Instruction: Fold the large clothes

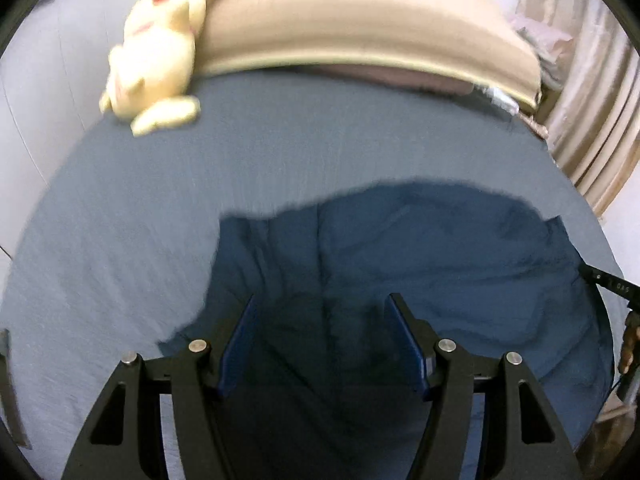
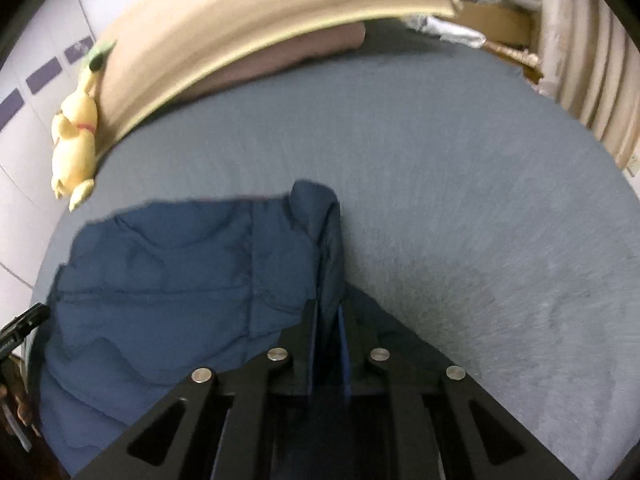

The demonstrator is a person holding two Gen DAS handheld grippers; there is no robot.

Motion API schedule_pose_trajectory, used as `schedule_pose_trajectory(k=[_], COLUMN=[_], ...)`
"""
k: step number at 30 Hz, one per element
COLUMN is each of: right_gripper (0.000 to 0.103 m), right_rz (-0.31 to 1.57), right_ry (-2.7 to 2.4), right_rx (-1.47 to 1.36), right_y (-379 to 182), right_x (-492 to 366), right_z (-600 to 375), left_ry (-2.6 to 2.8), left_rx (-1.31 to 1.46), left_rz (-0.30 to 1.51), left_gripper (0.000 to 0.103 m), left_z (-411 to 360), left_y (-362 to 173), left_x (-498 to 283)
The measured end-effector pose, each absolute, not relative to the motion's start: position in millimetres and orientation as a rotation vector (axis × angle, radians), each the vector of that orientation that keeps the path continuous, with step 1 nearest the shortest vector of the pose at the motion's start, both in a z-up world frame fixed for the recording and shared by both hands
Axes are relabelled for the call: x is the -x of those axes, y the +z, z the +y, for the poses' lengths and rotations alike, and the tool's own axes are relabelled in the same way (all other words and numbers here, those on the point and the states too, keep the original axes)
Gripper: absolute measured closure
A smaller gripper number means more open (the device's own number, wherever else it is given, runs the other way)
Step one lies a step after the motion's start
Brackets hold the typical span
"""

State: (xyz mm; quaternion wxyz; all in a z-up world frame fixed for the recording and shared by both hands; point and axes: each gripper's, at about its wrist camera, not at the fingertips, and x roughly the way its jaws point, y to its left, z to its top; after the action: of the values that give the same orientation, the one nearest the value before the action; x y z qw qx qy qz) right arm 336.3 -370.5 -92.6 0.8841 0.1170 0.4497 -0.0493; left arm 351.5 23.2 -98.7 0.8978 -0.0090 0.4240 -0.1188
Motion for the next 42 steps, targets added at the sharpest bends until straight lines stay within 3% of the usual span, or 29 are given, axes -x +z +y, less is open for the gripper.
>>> schedule_pose_trajectory(k=[2, 3, 4, 8, 13, 15, 24, 32, 37, 42], right_gripper=[0.060, 0.024, 0.006, 0.006, 0.006, 0.008, 0.004, 0.002, 0.002, 0.002], right_rz=[0.869, 0.827, 0.792, 0.731, 0.811, 0.922, 0.952, 0.771, 0.718, 0.749], right_ry=[-0.128, -0.124, -0.110, -0.028, -0.028, -0.036, -0.057, -0.056, -0.079, -0.126], right_rx=[-0.245, -0.251, -0.253, -0.173, -0.045, -0.038, -0.073, -0.123, -0.125, -0.084], right_y=[-73, -62, -54, -43, -86, -118, -144, -68, -82, -106], right_x=[-330, -327, -326, -336, -387, -408, -428, -314, -219, -180], right_z=[-364, -356, -346, -292, -238, -234, -242, -252, -243, -235], left_ry=[-0.248, -0.254, -0.254, -0.206, -0.123, -0.109, -0.111, -0.107, -0.122, -0.105], left_rx=[0.033, 0.036, 0.025, -0.017, -0.074, -0.088, -0.050, 0.009, -0.006, -0.017], left_rz=[0.810, 0.790, 0.768, 0.779, 0.888, 0.909, 0.921, 0.846, 0.815, 0.819], left_gripper=[0.037, 0.037, 0.037, 0.037, 0.036, 0.033, 0.027, 0.027, 0.027, 0.027], left_z=[15, 10, 1, -38, -72, -74, -71, -27, -10, -11], left_y=[-80, -75, -70, -84, -122, -135, -146, -86, -82, -100], left_x=[-346, -345, -345, -365, -402, -413, -419, -333, -266, -226])
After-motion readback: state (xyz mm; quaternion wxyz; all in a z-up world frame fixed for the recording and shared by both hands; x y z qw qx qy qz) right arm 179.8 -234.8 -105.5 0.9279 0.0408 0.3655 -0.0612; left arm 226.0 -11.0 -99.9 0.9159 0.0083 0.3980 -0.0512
